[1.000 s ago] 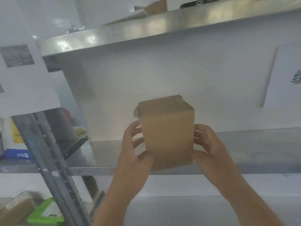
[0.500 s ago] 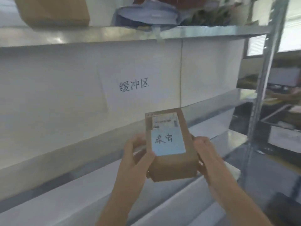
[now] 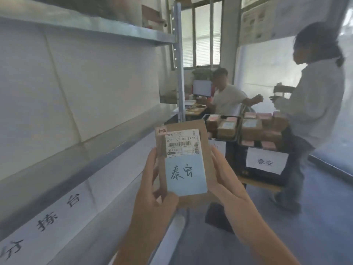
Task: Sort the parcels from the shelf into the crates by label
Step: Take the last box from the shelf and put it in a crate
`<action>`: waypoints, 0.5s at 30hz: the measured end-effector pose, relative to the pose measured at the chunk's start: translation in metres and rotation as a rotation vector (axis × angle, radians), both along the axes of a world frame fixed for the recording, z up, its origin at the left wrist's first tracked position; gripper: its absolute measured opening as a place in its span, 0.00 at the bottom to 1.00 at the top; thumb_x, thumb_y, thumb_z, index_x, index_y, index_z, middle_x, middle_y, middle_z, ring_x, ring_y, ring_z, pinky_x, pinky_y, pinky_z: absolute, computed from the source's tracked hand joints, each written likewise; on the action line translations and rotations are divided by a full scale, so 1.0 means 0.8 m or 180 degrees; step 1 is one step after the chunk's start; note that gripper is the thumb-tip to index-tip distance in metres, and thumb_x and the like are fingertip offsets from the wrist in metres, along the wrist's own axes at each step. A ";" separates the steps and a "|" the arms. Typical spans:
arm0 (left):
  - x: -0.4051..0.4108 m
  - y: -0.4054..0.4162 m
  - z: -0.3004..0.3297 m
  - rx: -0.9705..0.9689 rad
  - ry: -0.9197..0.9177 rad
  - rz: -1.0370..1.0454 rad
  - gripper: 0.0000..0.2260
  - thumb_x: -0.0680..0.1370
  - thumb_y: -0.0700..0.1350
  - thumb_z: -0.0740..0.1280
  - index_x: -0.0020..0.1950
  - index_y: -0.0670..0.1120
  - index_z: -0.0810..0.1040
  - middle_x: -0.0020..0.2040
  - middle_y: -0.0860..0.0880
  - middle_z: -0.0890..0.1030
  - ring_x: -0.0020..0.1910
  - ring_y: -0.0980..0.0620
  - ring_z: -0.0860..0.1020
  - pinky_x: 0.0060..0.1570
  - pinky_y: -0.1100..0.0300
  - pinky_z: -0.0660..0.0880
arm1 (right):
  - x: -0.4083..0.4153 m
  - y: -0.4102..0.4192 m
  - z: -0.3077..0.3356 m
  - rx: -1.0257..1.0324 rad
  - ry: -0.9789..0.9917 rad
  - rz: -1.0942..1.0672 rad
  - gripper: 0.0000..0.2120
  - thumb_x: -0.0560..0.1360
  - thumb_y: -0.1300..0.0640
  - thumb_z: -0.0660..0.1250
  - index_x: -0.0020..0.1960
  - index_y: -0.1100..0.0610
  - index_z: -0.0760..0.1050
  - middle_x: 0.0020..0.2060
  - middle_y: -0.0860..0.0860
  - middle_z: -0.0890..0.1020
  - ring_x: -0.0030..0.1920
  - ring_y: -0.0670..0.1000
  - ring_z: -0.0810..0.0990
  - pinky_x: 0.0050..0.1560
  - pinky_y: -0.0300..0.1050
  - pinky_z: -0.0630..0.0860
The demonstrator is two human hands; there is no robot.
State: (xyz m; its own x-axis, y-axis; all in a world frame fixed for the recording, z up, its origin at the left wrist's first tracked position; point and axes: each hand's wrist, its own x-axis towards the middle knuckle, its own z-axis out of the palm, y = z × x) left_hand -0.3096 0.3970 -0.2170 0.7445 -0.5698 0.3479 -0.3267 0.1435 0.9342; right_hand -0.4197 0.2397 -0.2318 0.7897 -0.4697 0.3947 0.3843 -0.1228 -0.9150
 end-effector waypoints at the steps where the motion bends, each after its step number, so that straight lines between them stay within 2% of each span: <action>1: 0.009 -0.023 0.001 -0.0025 0.0051 -0.0137 0.43 0.69 0.46 0.73 0.79 0.69 0.59 0.72 0.61 0.76 0.70 0.57 0.77 0.57 0.45 0.83 | 0.004 -0.018 0.001 -0.0075 -0.0013 -0.0065 0.37 0.79 0.64 0.61 0.84 0.49 0.55 0.80 0.44 0.68 0.79 0.48 0.68 0.76 0.56 0.70; 2: 0.019 -0.047 0.002 -0.0055 0.0079 -0.0271 0.43 0.68 0.48 0.74 0.79 0.68 0.60 0.71 0.60 0.77 0.69 0.57 0.78 0.56 0.46 0.83 | 0.007 -0.034 0.001 -0.0129 -0.0032 -0.0105 0.37 0.79 0.64 0.61 0.85 0.49 0.54 0.80 0.45 0.67 0.79 0.48 0.68 0.76 0.54 0.71; 4: 0.037 -0.096 0.001 -0.0114 0.0053 -0.0494 0.42 0.73 0.37 0.72 0.78 0.68 0.60 0.67 0.63 0.79 0.66 0.61 0.79 0.50 0.54 0.84 | 0.027 -0.081 -0.001 -0.0130 0.0021 -0.0336 0.36 0.80 0.63 0.62 0.84 0.50 0.55 0.80 0.45 0.68 0.78 0.47 0.70 0.75 0.50 0.72; 6: 0.051 -0.144 0.000 -0.0059 -0.0019 -0.0700 0.44 0.76 0.25 0.65 0.76 0.69 0.60 0.66 0.64 0.79 0.63 0.66 0.79 0.45 0.61 0.83 | 0.044 -0.129 -0.002 0.0167 0.0190 -0.0642 0.37 0.79 0.53 0.71 0.83 0.50 0.58 0.79 0.47 0.70 0.77 0.48 0.72 0.70 0.45 0.75; 7: 0.056 -0.168 -0.002 -0.0036 -0.0060 -0.0781 0.44 0.76 0.25 0.65 0.75 0.70 0.60 0.68 0.64 0.78 0.63 0.66 0.79 0.44 0.63 0.83 | 0.048 -0.150 -0.004 0.0317 0.0286 -0.0617 0.40 0.77 0.47 0.76 0.83 0.49 0.60 0.78 0.47 0.72 0.76 0.49 0.73 0.68 0.44 0.76; 8: 0.061 -0.192 -0.006 -0.0044 -0.0098 -0.0828 0.44 0.75 0.28 0.67 0.75 0.71 0.60 0.70 0.62 0.77 0.64 0.65 0.79 0.44 0.64 0.83 | 0.046 -0.165 -0.006 0.0426 0.0217 -0.0621 0.39 0.77 0.48 0.76 0.83 0.49 0.61 0.76 0.46 0.74 0.75 0.48 0.73 0.69 0.43 0.76; 9: 0.065 -0.216 -0.009 -0.0047 -0.0140 -0.0883 0.43 0.73 0.32 0.68 0.76 0.71 0.60 0.71 0.61 0.76 0.65 0.63 0.79 0.45 0.64 0.83 | 0.048 -0.184 -0.010 0.0606 0.0182 -0.0800 0.34 0.81 0.56 0.71 0.82 0.49 0.59 0.73 0.41 0.77 0.73 0.43 0.75 0.70 0.43 0.75; 10: 0.066 -0.238 -0.012 -0.0016 -0.0160 -0.0962 0.43 0.70 0.35 0.67 0.76 0.71 0.60 0.72 0.60 0.76 0.67 0.61 0.78 0.46 0.64 0.82 | 0.045 -0.209 -0.020 0.0492 0.0174 -0.0940 0.30 0.84 0.64 0.64 0.81 0.49 0.58 0.68 0.36 0.80 0.69 0.37 0.76 0.69 0.41 0.75; 11: 0.065 -0.260 -0.014 0.0029 -0.0158 -0.1056 0.43 0.69 0.36 0.66 0.77 0.71 0.60 0.72 0.60 0.76 0.68 0.60 0.78 0.47 0.64 0.82 | 0.044 -0.230 -0.017 0.0516 0.0199 -0.0940 0.28 0.84 0.65 0.63 0.80 0.50 0.59 0.63 0.32 0.82 0.65 0.34 0.78 0.66 0.36 0.76; 12: 0.064 -0.282 -0.018 0.0077 -0.0146 -0.1127 0.44 0.69 0.36 0.66 0.77 0.71 0.60 0.72 0.61 0.76 0.68 0.59 0.78 0.48 0.64 0.82 | 0.033 -0.248 -0.021 0.0462 0.0089 -0.0849 0.29 0.83 0.56 0.69 0.80 0.53 0.61 0.60 0.32 0.83 0.64 0.34 0.79 0.63 0.32 0.75; 13: 0.063 -0.306 -0.022 0.0126 -0.0142 -0.1178 0.44 0.71 0.35 0.67 0.77 0.72 0.60 0.71 0.63 0.77 0.67 0.60 0.79 0.48 0.64 0.82 | 0.021 -0.266 -0.025 0.0405 0.0079 -0.0848 0.45 0.73 0.40 0.77 0.81 0.55 0.61 0.62 0.34 0.82 0.67 0.38 0.79 0.63 0.32 0.73; 14: 0.060 -0.329 -0.025 0.0161 -0.0129 -0.1242 0.44 0.73 0.33 0.68 0.76 0.73 0.60 0.69 0.65 0.78 0.66 0.61 0.79 0.47 0.65 0.82 | 0.014 -0.283 -0.024 0.0460 0.0206 -0.1003 0.58 0.63 0.27 0.77 0.82 0.54 0.61 0.67 0.37 0.79 0.71 0.42 0.76 0.66 0.34 0.70; 15: 0.058 -0.353 -0.029 0.0224 -0.0112 -0.1297 0.45 0.76 0.29 0.68 0.76 0.73 0.60 0.67 0.67 0.79 0.64 0.63 0.79 0.47 0.67 0.81 | 0.003 -0.294 -0.030 0.0427 0.0183 -0.0971 0.55 0.66 0.29 0.78 0.82 0.53 0.60 0.71 0.39 0.77 0.74 0.43 0.74 0.68 0.35 0.69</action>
State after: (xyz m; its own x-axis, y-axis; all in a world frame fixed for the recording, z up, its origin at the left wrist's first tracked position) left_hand -0.2632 0.1142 -0.2401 0.4415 -0.8387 0.3188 -0.2881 0.2040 0.9356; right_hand -0.4176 0.0043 -0.2557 0.6240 -0.7325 0.2722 0.2957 -0.1012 -0.9499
